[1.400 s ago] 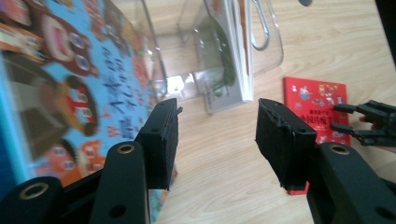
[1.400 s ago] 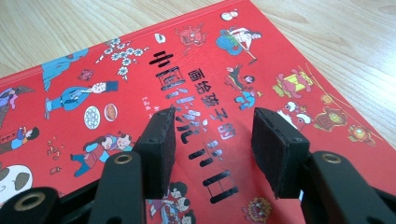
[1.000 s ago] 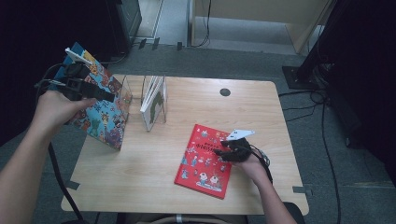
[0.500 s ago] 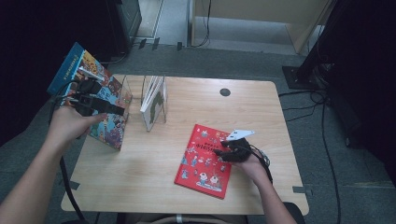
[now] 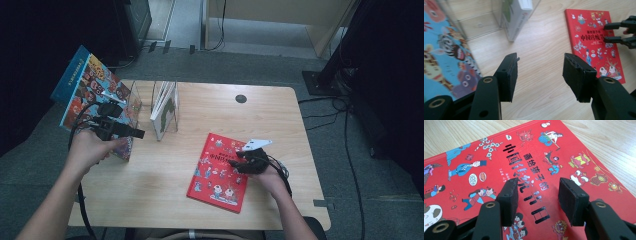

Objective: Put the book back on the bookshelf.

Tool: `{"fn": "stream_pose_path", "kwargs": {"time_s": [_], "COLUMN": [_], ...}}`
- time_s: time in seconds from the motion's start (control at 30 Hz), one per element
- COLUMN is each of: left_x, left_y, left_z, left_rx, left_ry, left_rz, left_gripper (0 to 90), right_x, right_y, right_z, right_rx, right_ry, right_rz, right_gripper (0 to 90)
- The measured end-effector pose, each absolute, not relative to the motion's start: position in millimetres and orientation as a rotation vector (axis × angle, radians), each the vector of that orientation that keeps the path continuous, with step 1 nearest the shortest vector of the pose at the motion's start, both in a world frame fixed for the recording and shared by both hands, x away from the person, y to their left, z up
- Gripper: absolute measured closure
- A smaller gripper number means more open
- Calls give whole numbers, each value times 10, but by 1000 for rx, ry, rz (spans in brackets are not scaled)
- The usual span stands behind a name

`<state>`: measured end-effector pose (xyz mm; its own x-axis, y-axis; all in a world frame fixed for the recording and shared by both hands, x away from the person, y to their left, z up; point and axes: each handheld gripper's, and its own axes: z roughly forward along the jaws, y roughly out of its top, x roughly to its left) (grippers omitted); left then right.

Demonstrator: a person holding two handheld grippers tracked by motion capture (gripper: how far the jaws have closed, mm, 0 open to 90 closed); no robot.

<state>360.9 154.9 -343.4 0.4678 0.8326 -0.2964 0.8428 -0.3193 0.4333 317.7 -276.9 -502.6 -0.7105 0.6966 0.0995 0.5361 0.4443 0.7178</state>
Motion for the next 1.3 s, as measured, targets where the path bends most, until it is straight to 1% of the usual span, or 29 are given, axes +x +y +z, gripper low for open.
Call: {"fn": "stream_pose_path", "kwargs": {"time_s": [0.3, 0.4, 0.77, 0.9, 1.13, 1.3], "left_x": [3543, 3529, 3539, 3552, 3563, 3580], "left_y": [1406, 1353, 1098, 1000, 864, 785], "left_z": [-3670, -3764, -4085, -4170, -4280, -4361], "left_rx": [2212, 2213, 2212, 2241, 2245, 2257], "left_ry": [1362, 1352, 1263, 1227, 1173, 1153], "left_rz": [0, -14, -26, -30, -41, -60], "left_gripper": [463, 466, 474, 474, 490, 496], "right_x": [3174, 3174, 3141, 3109, 3024, 2958], "right_y": [-2767, -2770, -2807, -2847, -2922, -2962], "right_z": [-5029, -5029, -5032, -5036, -5040, -5051], "right_rx": [1081, 1081, 1083, 1088, 1091, 1081], "right_ry": [2488, 2489, 2481, 2469, 2457, 2449], "right_rz": [1115, 1115, 1115, 1116, 1111, 1118], "right_gripper": [506, 507, 516, 518, 576, 589]}}
